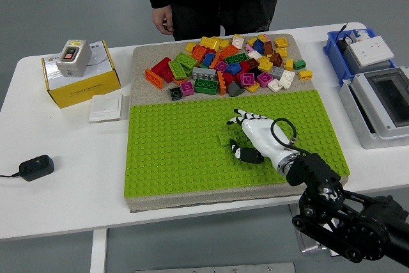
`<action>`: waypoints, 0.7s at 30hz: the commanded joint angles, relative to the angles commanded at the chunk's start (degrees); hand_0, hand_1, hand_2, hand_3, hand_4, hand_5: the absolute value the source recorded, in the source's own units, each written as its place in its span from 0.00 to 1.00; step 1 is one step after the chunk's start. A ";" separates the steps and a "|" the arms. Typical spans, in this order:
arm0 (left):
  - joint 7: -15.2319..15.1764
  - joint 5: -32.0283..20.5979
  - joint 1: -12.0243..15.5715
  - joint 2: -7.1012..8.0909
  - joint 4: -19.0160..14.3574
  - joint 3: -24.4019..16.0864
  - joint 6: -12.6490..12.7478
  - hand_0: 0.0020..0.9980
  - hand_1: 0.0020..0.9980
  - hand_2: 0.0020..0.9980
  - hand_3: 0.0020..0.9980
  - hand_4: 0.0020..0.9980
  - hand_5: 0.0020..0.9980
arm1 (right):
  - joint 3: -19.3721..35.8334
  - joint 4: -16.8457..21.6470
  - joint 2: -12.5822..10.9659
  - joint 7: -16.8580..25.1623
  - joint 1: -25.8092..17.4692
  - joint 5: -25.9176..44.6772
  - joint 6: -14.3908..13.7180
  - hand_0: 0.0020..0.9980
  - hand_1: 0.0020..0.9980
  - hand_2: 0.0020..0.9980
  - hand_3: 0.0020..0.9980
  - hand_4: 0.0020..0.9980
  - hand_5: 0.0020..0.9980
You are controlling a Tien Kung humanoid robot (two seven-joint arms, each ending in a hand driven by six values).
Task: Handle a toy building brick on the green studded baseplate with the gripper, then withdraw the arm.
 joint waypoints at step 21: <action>-0.10 -0.13 0.10 -0.17 0.00 0.06 0.08 0.68 0.69 0.67 0.74 0.42 0.41 | -2.45 4.89 -6.65 2.95 -1.46 2.66 -0.58 0.85 0.95 0.99 0.72 0.44 0.39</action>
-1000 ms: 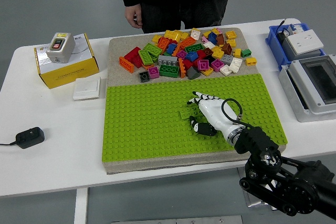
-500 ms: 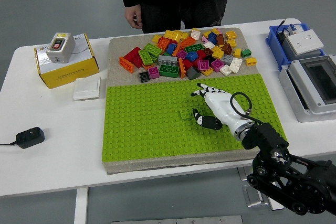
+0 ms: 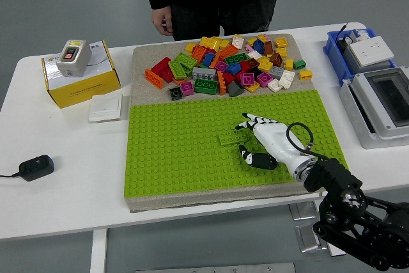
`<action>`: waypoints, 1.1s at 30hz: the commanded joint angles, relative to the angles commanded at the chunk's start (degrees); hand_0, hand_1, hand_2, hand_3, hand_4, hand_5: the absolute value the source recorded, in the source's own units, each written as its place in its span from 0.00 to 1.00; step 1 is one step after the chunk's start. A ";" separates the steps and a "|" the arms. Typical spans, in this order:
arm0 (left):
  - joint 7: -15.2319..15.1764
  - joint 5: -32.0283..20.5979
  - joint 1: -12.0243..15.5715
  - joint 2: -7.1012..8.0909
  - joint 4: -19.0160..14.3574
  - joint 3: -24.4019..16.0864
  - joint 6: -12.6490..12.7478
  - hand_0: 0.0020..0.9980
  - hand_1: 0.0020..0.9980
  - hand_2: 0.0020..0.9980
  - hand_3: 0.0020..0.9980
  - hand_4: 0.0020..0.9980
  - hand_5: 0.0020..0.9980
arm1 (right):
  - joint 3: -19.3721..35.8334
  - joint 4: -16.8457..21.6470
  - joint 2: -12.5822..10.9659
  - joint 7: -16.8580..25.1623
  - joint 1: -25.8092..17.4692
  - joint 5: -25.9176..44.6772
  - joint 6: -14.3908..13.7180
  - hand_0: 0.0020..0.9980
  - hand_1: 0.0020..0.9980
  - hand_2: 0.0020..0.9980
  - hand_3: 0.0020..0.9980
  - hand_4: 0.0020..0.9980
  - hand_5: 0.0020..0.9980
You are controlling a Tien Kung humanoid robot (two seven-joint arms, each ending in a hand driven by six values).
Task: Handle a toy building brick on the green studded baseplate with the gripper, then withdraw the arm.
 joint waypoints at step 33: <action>-0.07 -0.15 -0.50 0.14 0.00 0.07 -0.03 0.68 0.69 0.66 0.74 0.41 0.41 | -2.08 -3.37 0.66 -0.26 1.86 0.89 0.93 0.86 0.95 0.99 0.69 0.23 0.39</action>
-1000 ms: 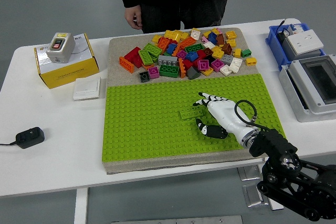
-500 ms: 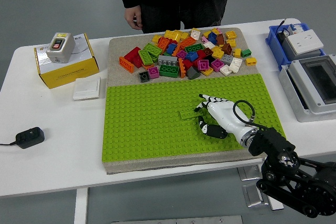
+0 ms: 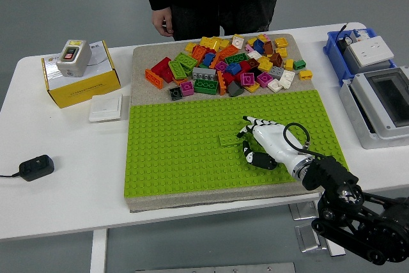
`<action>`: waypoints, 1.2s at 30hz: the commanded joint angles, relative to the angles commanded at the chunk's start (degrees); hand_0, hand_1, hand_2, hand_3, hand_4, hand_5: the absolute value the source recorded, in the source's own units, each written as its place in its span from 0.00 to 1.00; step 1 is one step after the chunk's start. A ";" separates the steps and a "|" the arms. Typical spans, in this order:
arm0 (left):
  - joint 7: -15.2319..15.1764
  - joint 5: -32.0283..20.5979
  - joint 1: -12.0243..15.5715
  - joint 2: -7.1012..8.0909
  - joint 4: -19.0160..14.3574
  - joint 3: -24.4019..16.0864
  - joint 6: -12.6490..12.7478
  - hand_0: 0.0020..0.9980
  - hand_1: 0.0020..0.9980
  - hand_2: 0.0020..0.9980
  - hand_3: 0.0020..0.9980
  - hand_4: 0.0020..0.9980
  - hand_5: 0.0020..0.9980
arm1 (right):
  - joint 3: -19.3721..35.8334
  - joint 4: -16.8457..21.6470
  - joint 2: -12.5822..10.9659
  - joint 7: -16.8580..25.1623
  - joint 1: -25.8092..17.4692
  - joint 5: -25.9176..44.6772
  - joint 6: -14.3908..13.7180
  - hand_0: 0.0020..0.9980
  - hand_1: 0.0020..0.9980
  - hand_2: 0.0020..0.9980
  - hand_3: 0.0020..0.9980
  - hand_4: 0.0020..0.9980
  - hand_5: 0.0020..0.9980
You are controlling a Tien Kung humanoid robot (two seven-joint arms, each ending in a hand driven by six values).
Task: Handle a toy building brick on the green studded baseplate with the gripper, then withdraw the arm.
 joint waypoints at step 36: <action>-0.03 -0.05 -0.04 -0.07 0.00 0.00 0.00 0.68 0.69 0.66 0.73 0.42 0.42 | -1.12 -2.19 1.92 0.13 0.48 1.18 -0.16 0.86 0.95 0.99 0.68 0.23 0.39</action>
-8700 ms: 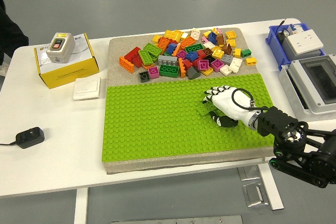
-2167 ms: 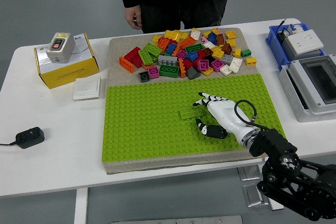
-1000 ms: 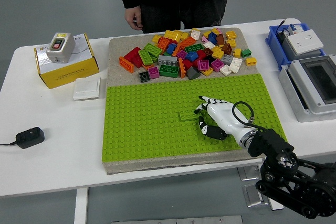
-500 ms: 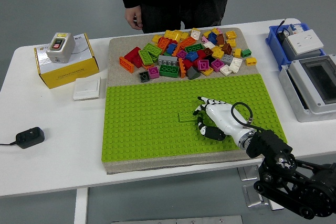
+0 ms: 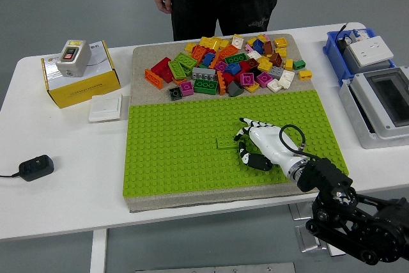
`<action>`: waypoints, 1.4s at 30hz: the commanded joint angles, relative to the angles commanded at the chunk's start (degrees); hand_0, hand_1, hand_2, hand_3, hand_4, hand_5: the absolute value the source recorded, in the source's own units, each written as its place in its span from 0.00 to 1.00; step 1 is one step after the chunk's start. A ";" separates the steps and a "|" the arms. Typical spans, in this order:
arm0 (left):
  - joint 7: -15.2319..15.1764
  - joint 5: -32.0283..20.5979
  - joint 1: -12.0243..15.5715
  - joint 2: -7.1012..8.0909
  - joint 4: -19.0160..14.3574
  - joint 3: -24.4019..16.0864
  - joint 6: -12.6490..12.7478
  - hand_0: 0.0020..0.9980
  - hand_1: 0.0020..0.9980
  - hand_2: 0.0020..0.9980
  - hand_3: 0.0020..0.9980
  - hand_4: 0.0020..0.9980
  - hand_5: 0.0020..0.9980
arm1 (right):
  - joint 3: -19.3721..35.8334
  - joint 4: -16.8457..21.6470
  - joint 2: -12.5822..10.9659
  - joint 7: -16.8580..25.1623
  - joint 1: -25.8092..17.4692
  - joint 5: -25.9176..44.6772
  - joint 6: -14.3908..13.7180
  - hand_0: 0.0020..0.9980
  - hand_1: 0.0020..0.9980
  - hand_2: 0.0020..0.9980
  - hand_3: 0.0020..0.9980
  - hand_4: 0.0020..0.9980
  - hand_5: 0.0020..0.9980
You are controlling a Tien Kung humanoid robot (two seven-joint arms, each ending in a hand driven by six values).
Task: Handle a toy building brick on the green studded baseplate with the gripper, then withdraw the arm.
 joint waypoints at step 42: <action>-0.04 -0.40 0.21 -0.05 0.00 0.22 0.06 0.68 0.69 0.67 0.73 0.42 0.42 | -3.30 0.39 -0.31 1.27 3.63 1.99 -0.27 0.86 0.94 0.98 0.67 0.23 0.39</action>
